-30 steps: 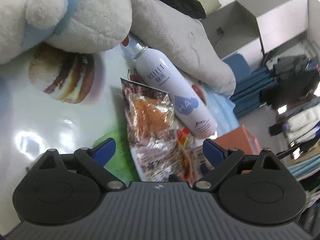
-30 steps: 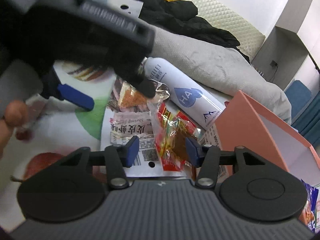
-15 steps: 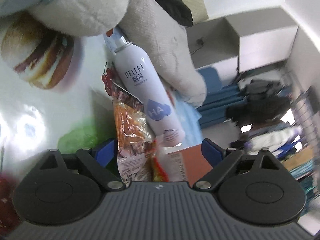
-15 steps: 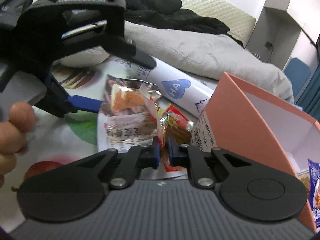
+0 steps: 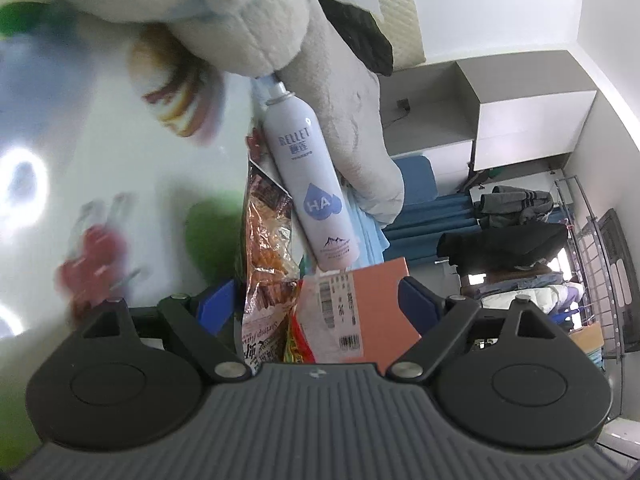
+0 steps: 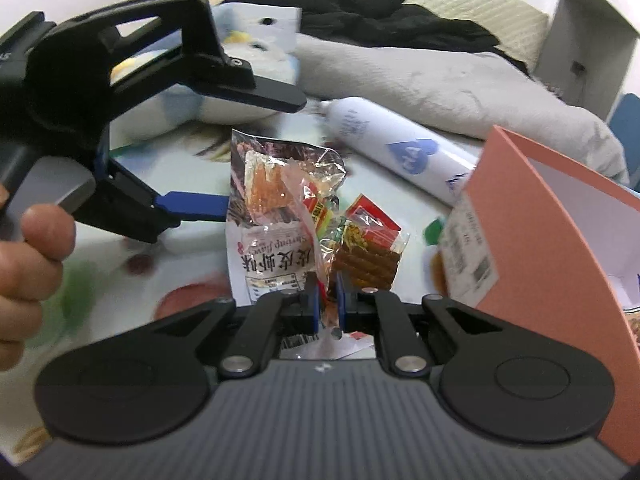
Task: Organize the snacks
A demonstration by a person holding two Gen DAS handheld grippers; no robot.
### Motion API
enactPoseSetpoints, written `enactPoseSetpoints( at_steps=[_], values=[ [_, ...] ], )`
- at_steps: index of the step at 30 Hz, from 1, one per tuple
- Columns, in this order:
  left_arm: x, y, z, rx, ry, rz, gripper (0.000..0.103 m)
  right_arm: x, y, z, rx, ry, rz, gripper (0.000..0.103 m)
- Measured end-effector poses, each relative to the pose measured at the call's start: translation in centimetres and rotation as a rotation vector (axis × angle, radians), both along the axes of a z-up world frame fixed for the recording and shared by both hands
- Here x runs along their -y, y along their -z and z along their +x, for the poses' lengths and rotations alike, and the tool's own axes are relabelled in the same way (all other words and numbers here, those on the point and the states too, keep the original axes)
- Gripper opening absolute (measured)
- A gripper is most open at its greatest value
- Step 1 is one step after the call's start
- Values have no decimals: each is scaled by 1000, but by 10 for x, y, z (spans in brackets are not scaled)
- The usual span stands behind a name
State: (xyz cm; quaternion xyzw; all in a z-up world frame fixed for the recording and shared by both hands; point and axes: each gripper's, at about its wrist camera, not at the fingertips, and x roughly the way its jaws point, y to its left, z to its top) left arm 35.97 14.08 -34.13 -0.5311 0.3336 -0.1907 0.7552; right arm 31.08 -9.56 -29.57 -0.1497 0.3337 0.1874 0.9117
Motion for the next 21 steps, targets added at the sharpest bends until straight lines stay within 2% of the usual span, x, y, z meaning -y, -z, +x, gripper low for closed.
enactPoseSetpoints(
  at_steps=[6, 10, 13, 17, 21],
  values=[
    [-16, -17, -60, -19, -29, 10, 89, -12, -7, -40, -64, -83, 15, 11],
    [-25, -29, -103, -44, -56, 59, 89, -14, -14, -69, -115, -124, 62, 11],
    [-31, -30, -135, -67, -85, 30, 89, -14, -18, -83, -143, -124, 85, 11],
    [-34, -36, -166, -91, -81, 55, 89, -13, -24, -105, -181, -141, 107, 11],
    [-34, -50, -194, -106, -68, 124, 89, -11, -29, -129, -216, -175, 127, 11]
  ],
)
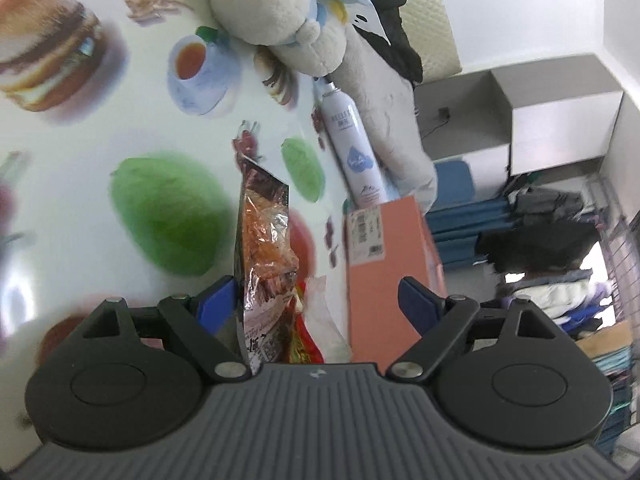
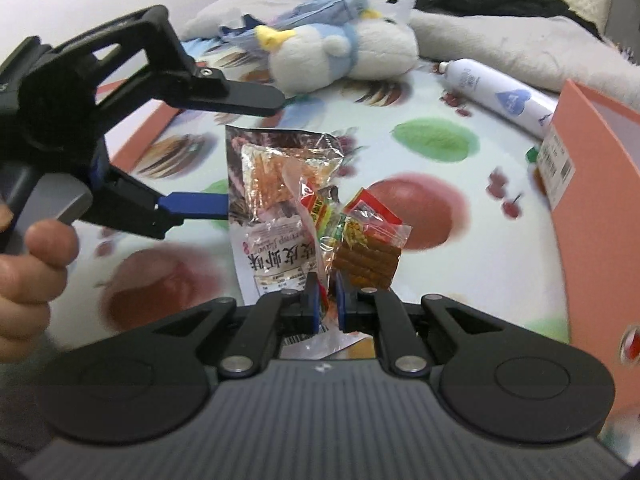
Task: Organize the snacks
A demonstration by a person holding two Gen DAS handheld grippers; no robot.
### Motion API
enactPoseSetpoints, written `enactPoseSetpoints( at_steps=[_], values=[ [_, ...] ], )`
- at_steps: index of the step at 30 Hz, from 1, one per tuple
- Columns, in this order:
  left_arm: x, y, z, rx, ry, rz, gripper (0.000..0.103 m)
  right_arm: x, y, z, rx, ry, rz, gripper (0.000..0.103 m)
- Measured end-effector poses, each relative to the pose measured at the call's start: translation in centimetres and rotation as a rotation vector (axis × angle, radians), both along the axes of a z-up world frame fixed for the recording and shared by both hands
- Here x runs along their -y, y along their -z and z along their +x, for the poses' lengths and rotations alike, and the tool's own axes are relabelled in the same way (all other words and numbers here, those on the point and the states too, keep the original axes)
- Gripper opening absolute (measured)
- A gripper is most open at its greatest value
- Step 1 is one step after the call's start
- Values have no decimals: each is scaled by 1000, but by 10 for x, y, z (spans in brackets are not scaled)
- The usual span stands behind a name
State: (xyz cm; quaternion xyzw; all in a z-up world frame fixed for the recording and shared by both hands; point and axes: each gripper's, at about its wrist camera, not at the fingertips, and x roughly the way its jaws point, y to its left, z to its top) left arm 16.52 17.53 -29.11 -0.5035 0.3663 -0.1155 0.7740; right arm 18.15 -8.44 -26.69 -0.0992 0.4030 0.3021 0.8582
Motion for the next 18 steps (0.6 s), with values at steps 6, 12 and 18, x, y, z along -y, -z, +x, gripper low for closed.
enactPoseSetpoints(
  at_steps=[6, 12, 18],
  values=[
    [-3, -7, -22, -51, -28, 94, 89, 5, -9, -29, 29, -22, 16, 10],
    [-1, -9, -18, -113, -32, 205, 90, 32, -26, -15, 75, 81, 61, 7],
    [2, -14, -14, -158, -50, 281, 91, 41, -29, 13, 184, 137, 50, 7]
  ],
)
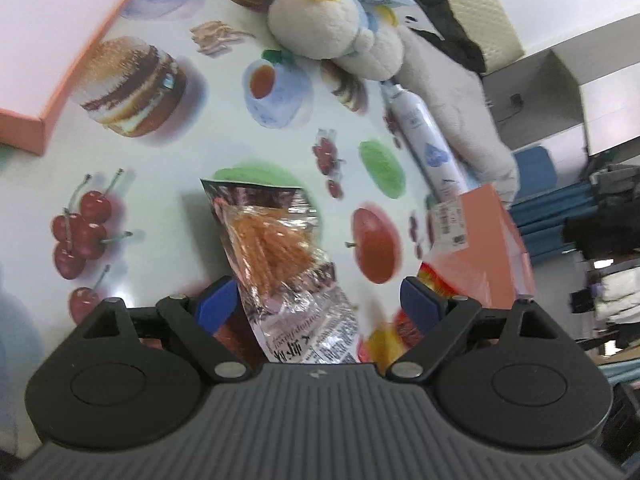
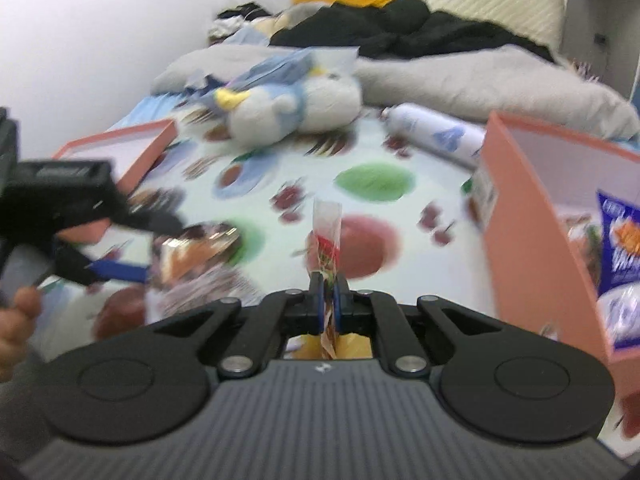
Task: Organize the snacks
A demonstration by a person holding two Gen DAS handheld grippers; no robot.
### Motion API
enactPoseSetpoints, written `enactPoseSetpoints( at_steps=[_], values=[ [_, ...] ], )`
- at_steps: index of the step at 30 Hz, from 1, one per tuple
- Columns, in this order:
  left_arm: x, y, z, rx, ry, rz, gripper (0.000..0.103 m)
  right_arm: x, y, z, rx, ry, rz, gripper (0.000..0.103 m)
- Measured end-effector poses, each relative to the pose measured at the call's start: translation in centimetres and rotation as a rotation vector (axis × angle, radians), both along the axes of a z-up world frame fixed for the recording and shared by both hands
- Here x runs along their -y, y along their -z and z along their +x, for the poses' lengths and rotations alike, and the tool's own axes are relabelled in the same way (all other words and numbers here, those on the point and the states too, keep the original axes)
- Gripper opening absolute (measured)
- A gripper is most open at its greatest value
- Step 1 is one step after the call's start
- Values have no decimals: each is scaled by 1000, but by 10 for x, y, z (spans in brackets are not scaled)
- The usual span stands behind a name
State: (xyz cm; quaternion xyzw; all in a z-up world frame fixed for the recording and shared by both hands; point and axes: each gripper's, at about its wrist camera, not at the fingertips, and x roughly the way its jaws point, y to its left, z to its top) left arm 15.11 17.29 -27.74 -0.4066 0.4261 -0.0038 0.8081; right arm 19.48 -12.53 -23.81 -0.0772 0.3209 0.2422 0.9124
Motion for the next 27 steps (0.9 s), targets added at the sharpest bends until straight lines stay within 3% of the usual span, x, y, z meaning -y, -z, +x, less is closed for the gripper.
enactPoseSetpoints(
  at_steps=[4, 10, 14, 19, 27],
  values=[
    [8, 2, 6, -85, 9, 100, 91, -5, 16, 23, -54, -41, -13, 7],
    [15, -3, 15, -78, 17, 138, 94, -2, 39, 33, -179, -46, 51, 7],
    [29, -7, 26, -67, 42, 199, 94, -10, 48, 26, -189, -73, 20, 7],
    [56, -12, 41, -68, 120, 353, 93, -15, 59, 13, -208, -100, -26, 7],
    [71, -8, 55, -83, 157, 429, 93, -15, 59, -9, -223, -134, -35, 7]
  ],
)
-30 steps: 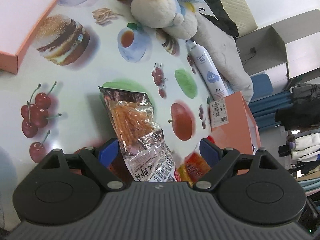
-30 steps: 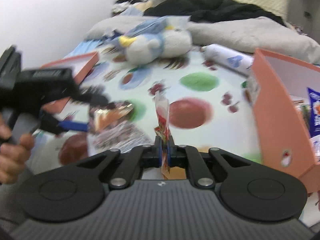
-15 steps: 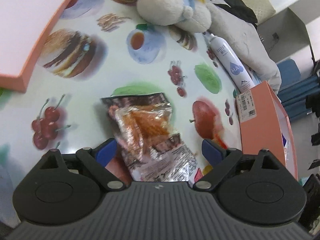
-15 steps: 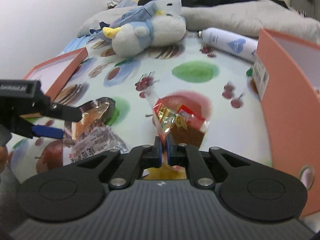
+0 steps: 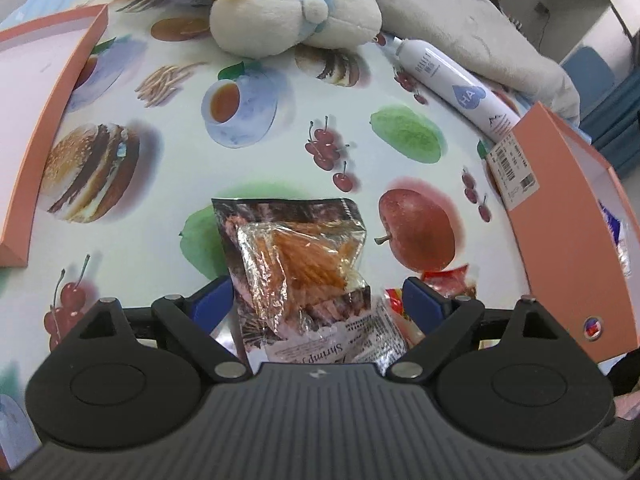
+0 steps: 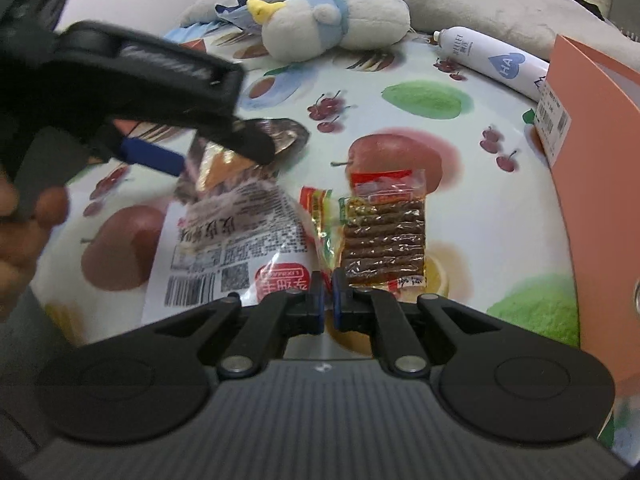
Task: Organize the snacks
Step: 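Close the right tool on the brown jerky-strip pack while the left tool holds the shrimp packet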
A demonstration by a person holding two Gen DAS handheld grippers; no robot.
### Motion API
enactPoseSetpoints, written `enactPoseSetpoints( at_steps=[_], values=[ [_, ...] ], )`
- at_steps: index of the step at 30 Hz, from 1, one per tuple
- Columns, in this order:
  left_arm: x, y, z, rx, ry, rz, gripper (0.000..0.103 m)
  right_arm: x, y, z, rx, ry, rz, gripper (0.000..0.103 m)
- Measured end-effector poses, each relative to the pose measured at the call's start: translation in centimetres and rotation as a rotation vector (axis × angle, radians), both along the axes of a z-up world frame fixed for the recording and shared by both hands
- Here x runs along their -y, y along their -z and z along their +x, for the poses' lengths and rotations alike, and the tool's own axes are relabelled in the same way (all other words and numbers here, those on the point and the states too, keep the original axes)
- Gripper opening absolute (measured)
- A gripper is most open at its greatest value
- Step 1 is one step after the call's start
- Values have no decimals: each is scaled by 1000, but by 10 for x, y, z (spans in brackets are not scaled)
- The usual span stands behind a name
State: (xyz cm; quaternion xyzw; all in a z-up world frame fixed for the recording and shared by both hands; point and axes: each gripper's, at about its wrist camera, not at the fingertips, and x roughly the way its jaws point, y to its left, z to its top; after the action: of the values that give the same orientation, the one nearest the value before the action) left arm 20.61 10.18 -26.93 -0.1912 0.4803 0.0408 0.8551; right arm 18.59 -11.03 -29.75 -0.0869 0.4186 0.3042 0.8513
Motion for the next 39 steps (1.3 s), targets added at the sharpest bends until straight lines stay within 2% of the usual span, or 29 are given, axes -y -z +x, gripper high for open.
enactPoseSetpoints(
  at_steps=[4, 6, 11, 13, 14, 15, 24, 25, 27, 32, 36, 39],
  values=[
    [12, 6, 4, -28, 39, 50, 92, -1, -2, -4, -13, -9, 10, 7],
    [19, 9, 5, -36, 57, 79, 86, -2, -3, -6, -16, -15, 14, 7],
    [19, 16, 2, -16, 57, 83, 76, 1, -6, -9, -3, -10, 29, 12],
    [18, 16, 1, -10, 58, 81, 74, 6, -10, -9, -16, 1, 52, 29],
    [17, 16, 0, -8, 58, 79, 72, 9, -12, -9, -13, 10, 64, 45],
    [16, 15, 0, -6, 55, 76, 71, 12, -15, -10, -9, 20, 72, 55],
    [10, 16, -6, 16, 49, 44, 69, 47, -24, 7, 8, 153, 153, 58],
    [10, 16, -6, 18, 48, 44, 69, 48, -23, 10, 4, 160, 157, 60],
    [11, 16, -7, 22, 47, 44, 69, 49, -20, 15, 4, 165, 177, 79],
    [9, 17, -9, 33, 41, 33, 69, 40, -5, 35, 1, 151, 169, 79],
    [6, 15, -11, 36, 47, 17, 69, 27, 6, 47, 18, 89, 89, 79],
    [5, 15, -12, 38, 51, 9, 69, 22, 10, 48, 6, 19, 84, 79]
  ],
)
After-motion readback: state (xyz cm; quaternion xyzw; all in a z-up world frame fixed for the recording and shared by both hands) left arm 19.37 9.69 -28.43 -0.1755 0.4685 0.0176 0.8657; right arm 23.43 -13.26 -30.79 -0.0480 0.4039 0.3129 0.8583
